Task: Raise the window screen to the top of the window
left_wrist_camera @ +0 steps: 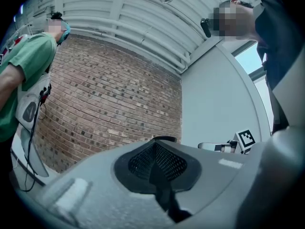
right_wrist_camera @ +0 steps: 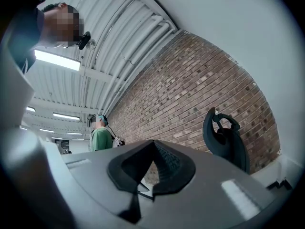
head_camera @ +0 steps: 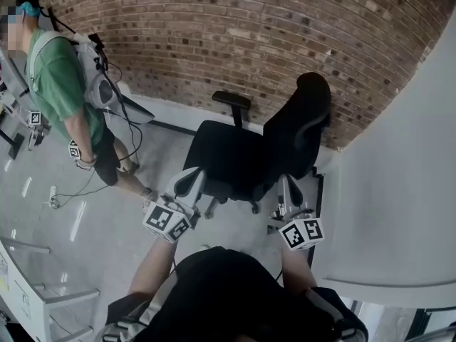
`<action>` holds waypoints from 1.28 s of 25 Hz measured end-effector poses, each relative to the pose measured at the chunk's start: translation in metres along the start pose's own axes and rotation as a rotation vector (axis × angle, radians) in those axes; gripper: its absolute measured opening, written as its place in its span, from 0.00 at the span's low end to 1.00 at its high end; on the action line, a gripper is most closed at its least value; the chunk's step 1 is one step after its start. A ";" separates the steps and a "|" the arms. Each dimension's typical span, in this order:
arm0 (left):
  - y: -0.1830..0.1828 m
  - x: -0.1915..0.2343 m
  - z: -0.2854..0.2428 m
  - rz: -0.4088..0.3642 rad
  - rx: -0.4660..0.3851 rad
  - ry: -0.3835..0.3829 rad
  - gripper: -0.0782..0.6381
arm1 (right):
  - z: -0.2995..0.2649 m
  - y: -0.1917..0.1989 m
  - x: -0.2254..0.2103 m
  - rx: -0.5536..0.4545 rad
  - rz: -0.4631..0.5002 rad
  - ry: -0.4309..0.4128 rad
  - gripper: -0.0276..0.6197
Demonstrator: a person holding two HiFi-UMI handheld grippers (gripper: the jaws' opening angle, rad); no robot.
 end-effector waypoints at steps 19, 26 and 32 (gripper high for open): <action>0.013 -0.003 0.007 0.064 0.085 0.263 0.11 | 0.080 0.014 0.027 -0.094 0.007 0.354 0.05; 0.024 -0.061 -0.009 0.097 0.096 0.408 0.11 | 0.148 -0.017 0.026 -0.184 0.060 0.474 0.05; 0.033 -0.155 -0.014 0.114 0.095 0.566 0.11 | 0.251 -0.047 0.028 -0.241 0.113 0.625 0.05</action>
Point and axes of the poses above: the fingertips, and each gripper's own axes: z backward along the fingers, x to its left, y out of its underside, the point moved 2 cm from there along z, backward along the fingers, and after that the axes turned 2 degrees about -y, right-handed, at the moved point
